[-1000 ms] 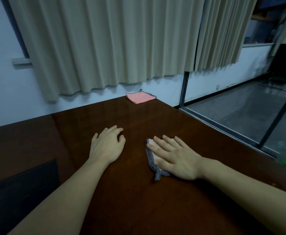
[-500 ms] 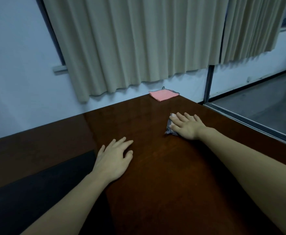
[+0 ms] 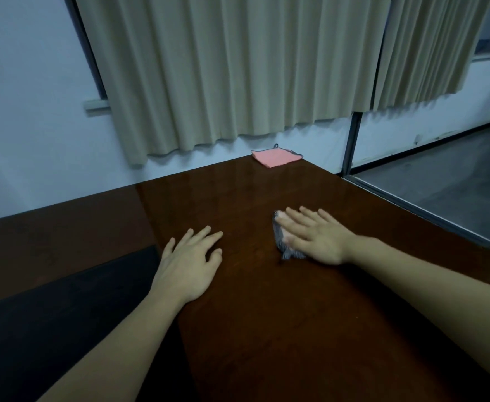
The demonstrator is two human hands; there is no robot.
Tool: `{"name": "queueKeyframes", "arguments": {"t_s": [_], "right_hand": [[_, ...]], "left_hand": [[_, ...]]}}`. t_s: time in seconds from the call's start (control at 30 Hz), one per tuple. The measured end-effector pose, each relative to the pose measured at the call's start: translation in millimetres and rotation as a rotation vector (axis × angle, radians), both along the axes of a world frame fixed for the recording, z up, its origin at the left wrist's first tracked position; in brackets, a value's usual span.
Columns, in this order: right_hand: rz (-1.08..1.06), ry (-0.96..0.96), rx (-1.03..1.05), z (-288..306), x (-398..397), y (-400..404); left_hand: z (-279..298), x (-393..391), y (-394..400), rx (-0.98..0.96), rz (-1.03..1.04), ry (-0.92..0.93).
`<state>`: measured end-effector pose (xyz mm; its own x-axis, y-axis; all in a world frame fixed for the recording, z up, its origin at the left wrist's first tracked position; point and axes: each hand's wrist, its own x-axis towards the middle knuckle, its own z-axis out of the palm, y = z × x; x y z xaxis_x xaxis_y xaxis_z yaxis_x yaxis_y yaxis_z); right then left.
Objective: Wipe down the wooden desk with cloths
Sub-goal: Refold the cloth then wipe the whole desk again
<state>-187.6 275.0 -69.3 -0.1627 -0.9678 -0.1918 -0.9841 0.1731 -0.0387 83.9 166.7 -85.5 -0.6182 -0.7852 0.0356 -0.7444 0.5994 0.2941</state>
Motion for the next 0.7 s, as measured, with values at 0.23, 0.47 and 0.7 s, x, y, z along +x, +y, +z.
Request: {"name": "queueKeyframes", "arguments": {"t_s": [0.23, 0.47, 0.7], "right_hand": [[-0.17, 0.005, 0.001, -3, -9, -61], [0.163, -0.021, 0.004, 2, 66, 27], [0.089, -0.041, 0.009, 3, 48, 30]], "left_hand": [[2, 1, 2, 0.009, 0.015, 0.003], [1, -1, 2, -0.006, 0.017, -0.005], [0, -1, 2, -0.015, 0.02, 0.004]]}}
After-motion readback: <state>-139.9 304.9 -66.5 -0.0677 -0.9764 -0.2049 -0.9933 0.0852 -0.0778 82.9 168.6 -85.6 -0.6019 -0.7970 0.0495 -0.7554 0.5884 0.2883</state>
